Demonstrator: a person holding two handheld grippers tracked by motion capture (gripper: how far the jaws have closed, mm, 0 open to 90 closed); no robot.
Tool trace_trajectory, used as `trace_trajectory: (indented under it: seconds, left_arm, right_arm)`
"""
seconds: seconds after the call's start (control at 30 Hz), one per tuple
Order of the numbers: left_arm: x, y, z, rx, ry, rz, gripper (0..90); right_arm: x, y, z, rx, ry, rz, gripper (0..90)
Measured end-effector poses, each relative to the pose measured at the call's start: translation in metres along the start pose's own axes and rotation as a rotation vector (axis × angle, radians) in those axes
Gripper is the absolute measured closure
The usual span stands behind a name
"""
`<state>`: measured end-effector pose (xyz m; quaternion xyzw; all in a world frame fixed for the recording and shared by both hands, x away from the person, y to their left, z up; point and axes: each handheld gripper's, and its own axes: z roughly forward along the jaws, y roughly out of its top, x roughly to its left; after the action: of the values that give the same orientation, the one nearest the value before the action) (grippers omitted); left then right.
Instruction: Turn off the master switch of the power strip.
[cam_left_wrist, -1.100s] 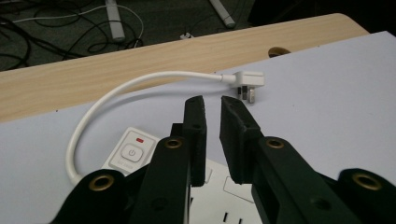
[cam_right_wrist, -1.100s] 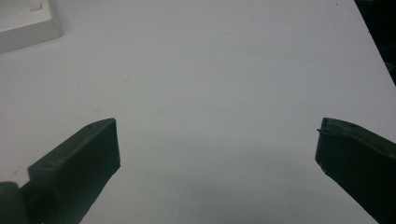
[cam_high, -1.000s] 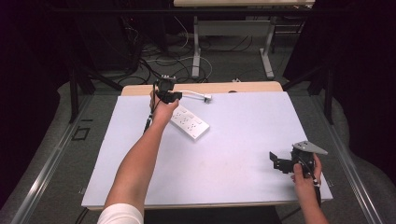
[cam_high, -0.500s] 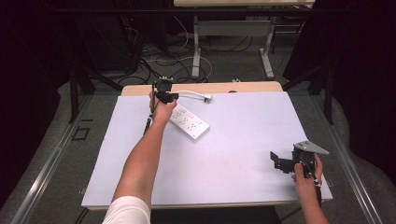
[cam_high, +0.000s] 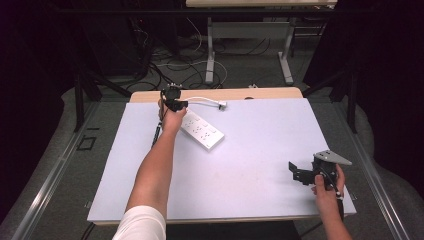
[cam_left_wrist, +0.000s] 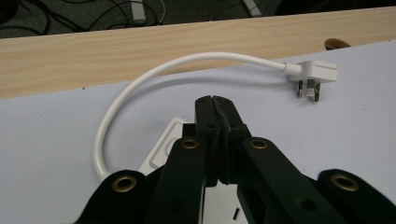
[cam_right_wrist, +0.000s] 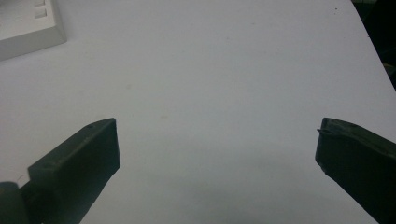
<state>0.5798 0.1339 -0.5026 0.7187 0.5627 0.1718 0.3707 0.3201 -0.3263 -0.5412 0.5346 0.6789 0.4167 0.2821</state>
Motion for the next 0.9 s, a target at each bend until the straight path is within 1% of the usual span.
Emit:
trace_trajectory:
  seconds: [0.03, 0.07, 0.13, 0.17, 0.2, 0.23, 0.3, 0.37, 0.4, 0.43, 0.47, 0.53, 0.57, 0.6, 0.63, 0.67, 0.7, 0.73, 0.77, 0.8, 0.9]
  left_arm:
    - [0.002, 0.0, -0.001, 0.007, -0.006, -0.003, 90.0]
    - [0.003, 0.0, 0.0, -0.007, -0.003, -0.012, 90.0]
    - [0.004, -0.001, 0.001, 0.005, -0.003, -0.023, 90.0]
    - [0.004, -0.001, 0.002, 0.006, 0.001, -0.031, 90.0]
    - [0.005, -0.002, 0.002, 0.014, -0.005, -0.032, 90.0]
    - [0.004, -0.003, 0.004, 0.007, 0.001, -0.035, 90.0]
    - [0.003, -0.003, 0.005, 0.002, -0.002, -0.048, 90.0]
    - [0.002, -0.003, 0.006, 0.006, 0.005, -0.025, 90.0]
    - [0.002, -0.003, 0.007, 0.008, 0.01, -0.017, 90.0]
    - [0.003, -0.004, 0.008, 0.009, 0.012, -0.02, 90.0]
    - [0.004, -0.004, 0.009, 0.019, 0.021, -0.016, 90.0]
    - [0.005, -0.005, 0.01, 0.025, 0.025, -0.02, 90.0]
    - [0.005, -0.005, 0.01, 0.041, 0.026, -0.017, 90.0]
    - [0.004, -0.006, 0.011, 0.033, 0.036, -0.004, 90.0]
    - [0.004, -0.006, 0.011, 0.034, 0.042, 0.0, 90.0]
    - [0.004, -0.006, 0.012, 0.035, 0.039, -0.002, 90.0]
    - [0.004, -0.007, 0.012, 0.039, 0.043, 0.001, 90.0]
    - [0.004, -0.007, 0.013, 0.042, 0.045, 0.004, 90.0]
    - [0.005, -0.007, 0.013, 0.054, 0.047, 0.007, 90.0]
    - [0.005, -0.008, 0.014, 0.052, 0.05, 0.006, 90.0]
    - [0.006, -0.009, 0.016, 0.057, 0.056, -0.008, 90.0]
  right_arm:
    - [0.0, 0.0, 0.0, 0.0, 0.002, 0.002, 0.0]
    - [0.001, 0.0, 0.0, 0.003, 0.003, 0.008, 0.0]
    - [0.002, 0.0, -0.002, 0.007, 0.001, 0.002, 0.0]
    - [0.002, 0.0, -0.001, 0.001, 0.005, 0.003, 0.0]
    - [0.002, 0.001, -0.002, 0.008, 0.001, 0.002, 0.0]
    - [0.001, 0.001, -0.002, -0.005, 0.006, -0.007, 0.0]
    - [0.001, 0.001, -0.002, -0.006, 0.007, 0.002, 0.0]
    - [0.001, 0.001, -0.002, -0.011, 0.003, 0.005, 0.0]
    - [0.001, 0.001, -0.002, -0.018, 0.001, -0.005, 0.0]
    - [0.001, 0.001, -0.003, -0.01, 0.009, -0.007, 0.0]
    - [0.001, 0.001, -0.003, -0.004, 0.005, -0.008, 0.0]
    - [0.002, 0.001, -0.003, -0.014, 0.005, -0.008, 0.0]
    - [0.003, 0.001, -0.003, -0.012, 0.007, 0.001, 0.0]
    - [0.003, 0.001, -0.003, -0.014, 0.007, 0.001, 0.0]
    - [0.002, 0.002, -0.005, 0.012, 0.01, -0.004, 0.0]
    - [0.003, 0.001, -0.001, -0.029, 0.006, 0.003, 0.0]
    - [0.003, 0.001, -0.003, -0.012, 0.009, 0.0, 0.0]
    - [0.002, 0.001, -0.003, -0.01, 0.016, -0.007, 0.0]
    - [0.002, 0.001, -0.003, -0.003, 0.013, -0.007, 0.0]
    - [0.002, 0.002, -0.003, 0.0, 0.014, -0.008, 0.0]
    - [0.002, 0.002, -0.003, 0.003, 0.014, -0.012, 0.0]
